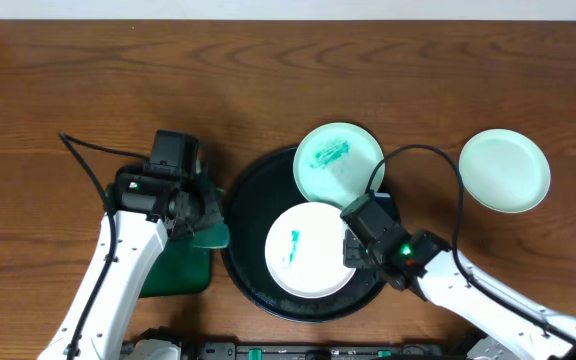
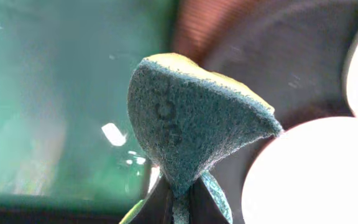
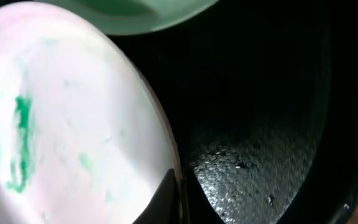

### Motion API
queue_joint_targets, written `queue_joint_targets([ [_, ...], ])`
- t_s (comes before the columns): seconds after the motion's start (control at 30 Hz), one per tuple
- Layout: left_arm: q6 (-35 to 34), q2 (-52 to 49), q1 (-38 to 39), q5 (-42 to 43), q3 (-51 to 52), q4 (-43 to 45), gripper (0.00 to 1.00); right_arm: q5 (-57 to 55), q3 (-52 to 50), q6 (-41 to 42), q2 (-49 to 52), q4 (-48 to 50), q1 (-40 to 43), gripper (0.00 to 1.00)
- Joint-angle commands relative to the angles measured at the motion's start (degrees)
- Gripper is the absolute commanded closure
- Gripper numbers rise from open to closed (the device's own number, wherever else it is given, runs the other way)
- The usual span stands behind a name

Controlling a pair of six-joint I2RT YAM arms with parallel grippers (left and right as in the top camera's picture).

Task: Clean dirty plates on tray and stack at the side
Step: 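Grasp the white plate rim with the right gripper and tilt it up, then bring the sponge in the left gripper onto the tilted white plate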

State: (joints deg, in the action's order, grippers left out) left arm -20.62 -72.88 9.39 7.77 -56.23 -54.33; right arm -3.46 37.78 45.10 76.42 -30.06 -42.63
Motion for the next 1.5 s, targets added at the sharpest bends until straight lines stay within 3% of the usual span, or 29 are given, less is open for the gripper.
queue_joint_targets([
  [0.0, 5.3, -0.2, -0.3, 10.4, 0.2, 0.0, 0.92, 3.4, -0.2, 0.2, 5.8, 1.0, 1.9, 0.99],
  [0.37, 10.8, -0.2, 1.6, 23.4, 0.2, 0.4, 0.93, 11.2, -0.2, 0.7, 12.4, 6.6, 2.1, 0.99],
  [0.67, 12.5, -2.8, 11.5, 23.1, 3.0, 7.8, 0.93, 12.5, -0.2, 0.7, 12.4, 6.6, 2.1, 0.99],
  [0.93, 7.6, -13.9, 16.9, 23.4, 3.6, 17.2, 0.92, 13.0, -0.2, 1.1, 12.4, 6.0, 2.1, 0.99],
  [1.13, 7.6, -23.1, 17.0, 36.0, 3.6, 25.5, 0.93, 13.0, -0.2, 1.7, 12.4, 5.2, 2.1, 0.99],
  [1.47, 5.0, -33.2, 17.0, 45.6, 3.6, 27.9, 0.93, 13.0, -0.2, 2.7, 12.4, 5.0, 2.1, 0.99],
])
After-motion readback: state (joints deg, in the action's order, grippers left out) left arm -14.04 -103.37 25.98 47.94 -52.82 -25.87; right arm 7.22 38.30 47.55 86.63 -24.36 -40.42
